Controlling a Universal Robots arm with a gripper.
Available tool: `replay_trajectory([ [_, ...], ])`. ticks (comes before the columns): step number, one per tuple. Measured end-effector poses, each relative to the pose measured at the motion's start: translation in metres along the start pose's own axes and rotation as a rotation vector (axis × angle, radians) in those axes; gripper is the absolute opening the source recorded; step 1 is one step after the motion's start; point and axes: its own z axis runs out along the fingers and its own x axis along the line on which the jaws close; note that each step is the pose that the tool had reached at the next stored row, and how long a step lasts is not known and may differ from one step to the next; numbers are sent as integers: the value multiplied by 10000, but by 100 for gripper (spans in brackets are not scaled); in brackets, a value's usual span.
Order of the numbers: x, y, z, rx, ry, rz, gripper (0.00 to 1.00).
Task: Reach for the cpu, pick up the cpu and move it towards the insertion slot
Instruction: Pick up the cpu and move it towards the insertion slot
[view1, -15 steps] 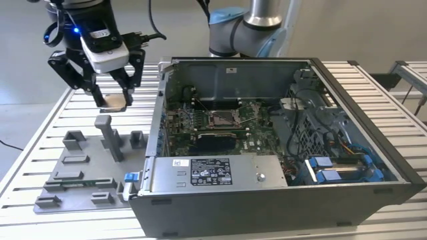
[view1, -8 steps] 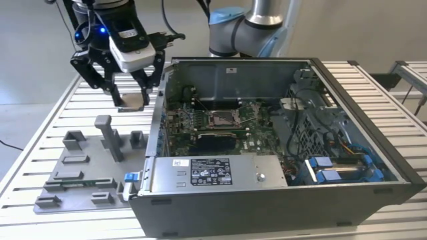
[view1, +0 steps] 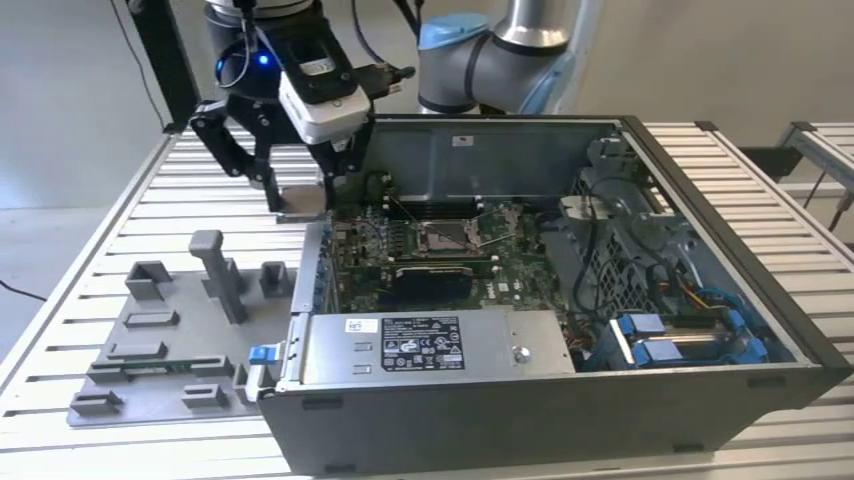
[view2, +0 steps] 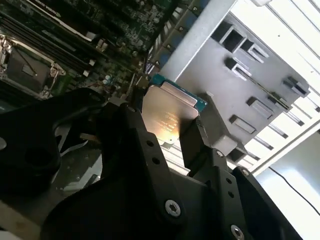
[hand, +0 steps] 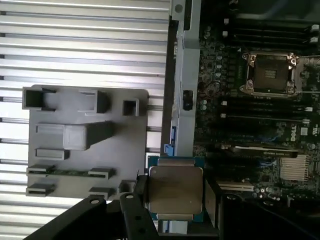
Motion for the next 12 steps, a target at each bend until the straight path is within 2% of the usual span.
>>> replay_trajectory([
  [12,-546,-21,-1,0,0,0,0],
])
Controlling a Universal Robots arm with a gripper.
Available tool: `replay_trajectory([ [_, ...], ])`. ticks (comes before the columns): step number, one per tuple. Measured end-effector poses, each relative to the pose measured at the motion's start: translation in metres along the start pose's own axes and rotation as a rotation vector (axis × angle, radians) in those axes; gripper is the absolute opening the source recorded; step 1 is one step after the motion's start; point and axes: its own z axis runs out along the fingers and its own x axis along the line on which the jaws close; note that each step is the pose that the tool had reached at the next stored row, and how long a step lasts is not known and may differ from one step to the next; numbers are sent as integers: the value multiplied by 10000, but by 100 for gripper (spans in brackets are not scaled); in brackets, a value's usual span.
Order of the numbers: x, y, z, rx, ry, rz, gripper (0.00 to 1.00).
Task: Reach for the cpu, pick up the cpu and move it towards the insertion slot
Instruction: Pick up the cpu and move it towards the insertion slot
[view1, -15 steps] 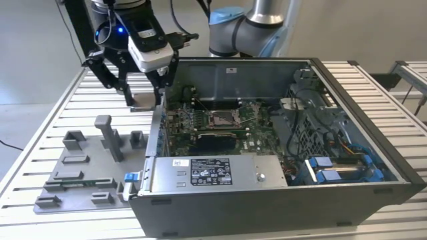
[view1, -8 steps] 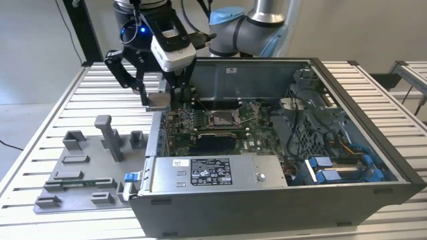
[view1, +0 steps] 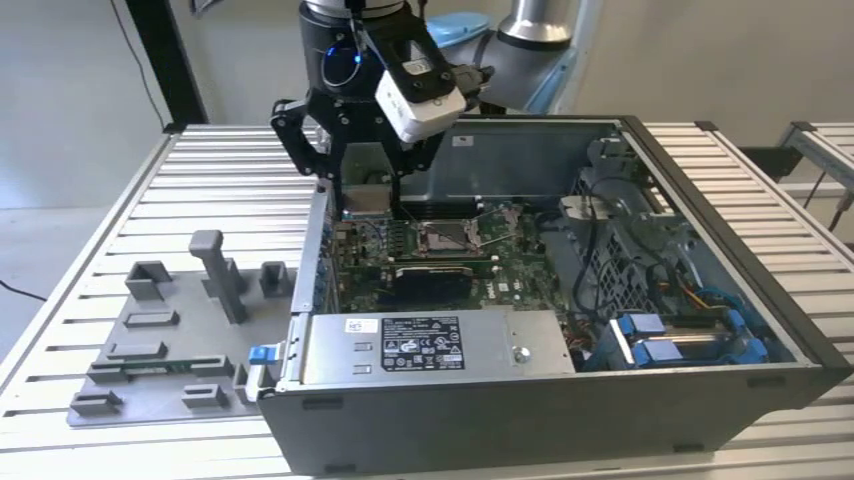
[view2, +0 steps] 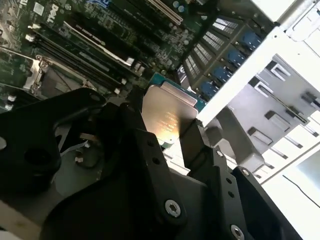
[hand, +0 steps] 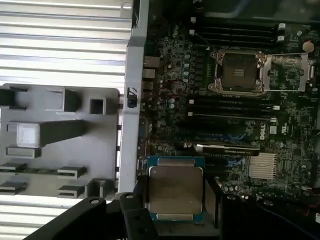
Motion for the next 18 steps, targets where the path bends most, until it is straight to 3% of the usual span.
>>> replay_trajectory([
  [18,-807,-32,-1,0,0,5,0],
])
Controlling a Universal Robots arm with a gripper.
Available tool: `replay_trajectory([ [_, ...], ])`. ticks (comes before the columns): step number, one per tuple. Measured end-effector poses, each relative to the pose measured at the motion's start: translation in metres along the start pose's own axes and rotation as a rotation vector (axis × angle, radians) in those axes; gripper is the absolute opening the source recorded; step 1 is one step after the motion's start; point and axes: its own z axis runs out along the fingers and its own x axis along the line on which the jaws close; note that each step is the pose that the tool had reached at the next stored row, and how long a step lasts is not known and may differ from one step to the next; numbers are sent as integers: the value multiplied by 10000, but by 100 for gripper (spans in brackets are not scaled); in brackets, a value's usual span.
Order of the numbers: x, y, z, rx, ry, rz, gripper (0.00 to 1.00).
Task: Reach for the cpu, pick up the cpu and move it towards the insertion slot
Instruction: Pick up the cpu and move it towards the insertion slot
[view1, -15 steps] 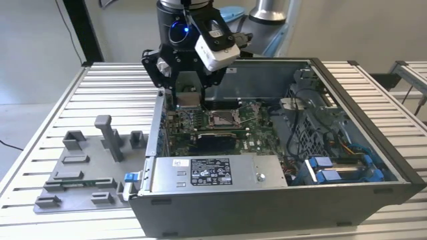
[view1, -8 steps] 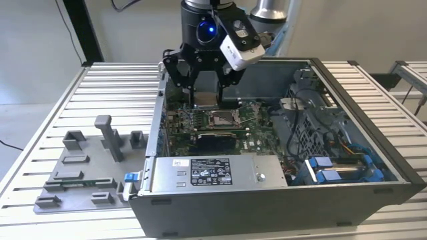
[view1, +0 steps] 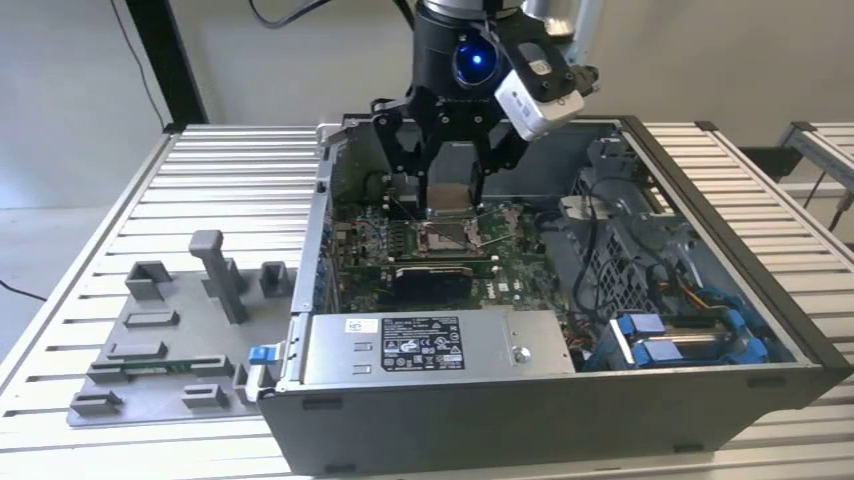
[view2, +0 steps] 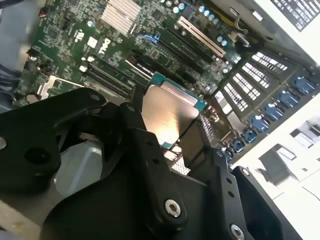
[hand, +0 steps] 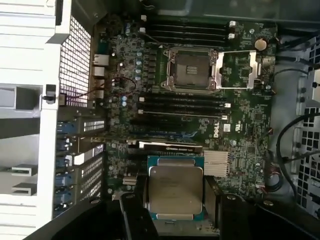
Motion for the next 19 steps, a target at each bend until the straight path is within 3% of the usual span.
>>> replay_trajectory([
  [3,-105,-4,1,0,-1,23,0],
  [6,-156,-6,3,0,-6,132,0],
  [13,-175,-3,8,3,-33,808,0],
  [19,-176,2,9,2,-37,883,0],
])
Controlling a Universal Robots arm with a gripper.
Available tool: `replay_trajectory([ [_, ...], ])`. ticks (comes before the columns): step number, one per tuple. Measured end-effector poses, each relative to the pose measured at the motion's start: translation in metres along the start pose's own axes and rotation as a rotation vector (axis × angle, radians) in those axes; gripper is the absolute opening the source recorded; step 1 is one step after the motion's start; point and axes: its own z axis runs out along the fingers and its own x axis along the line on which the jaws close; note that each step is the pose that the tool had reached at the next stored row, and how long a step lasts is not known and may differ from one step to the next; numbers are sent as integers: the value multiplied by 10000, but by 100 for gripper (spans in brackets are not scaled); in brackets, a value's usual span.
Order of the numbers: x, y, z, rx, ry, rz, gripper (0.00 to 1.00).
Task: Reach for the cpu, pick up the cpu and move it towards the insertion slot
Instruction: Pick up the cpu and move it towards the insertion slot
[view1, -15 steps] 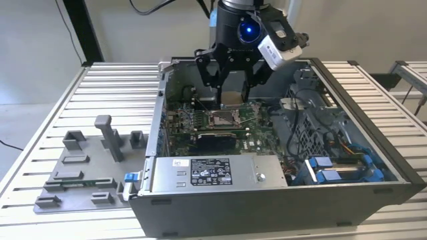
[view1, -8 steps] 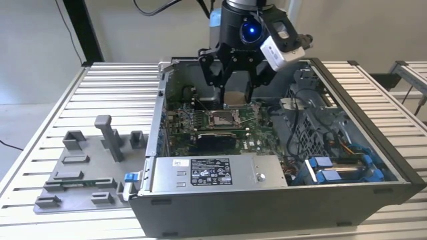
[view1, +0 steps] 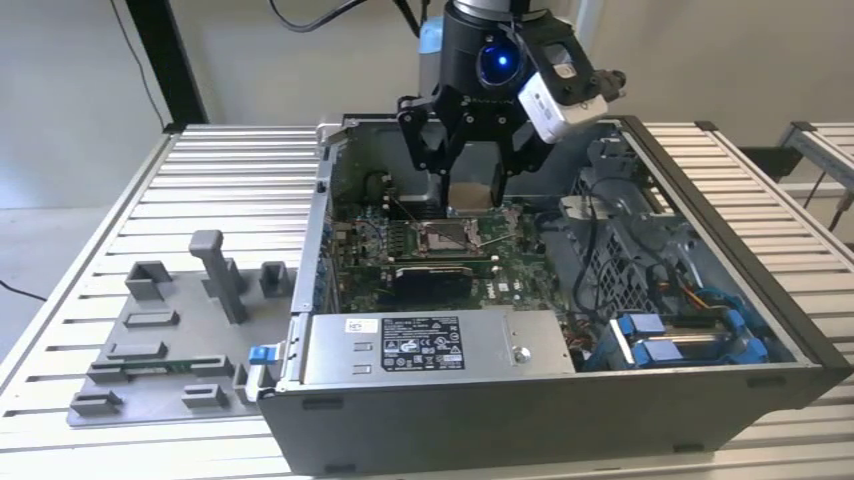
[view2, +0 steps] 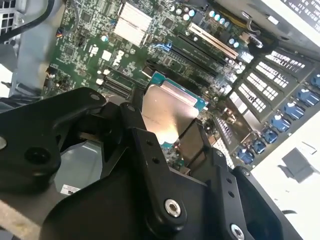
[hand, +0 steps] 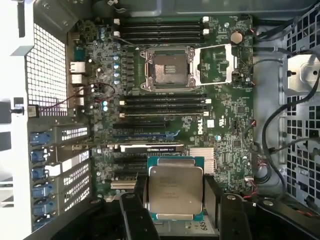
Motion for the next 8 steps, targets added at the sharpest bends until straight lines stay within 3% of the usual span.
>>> replay_trajectory([
  [2,2,36,2,10,0,-1,0],
  [8,13,241,16,53,-2,1,0],
])
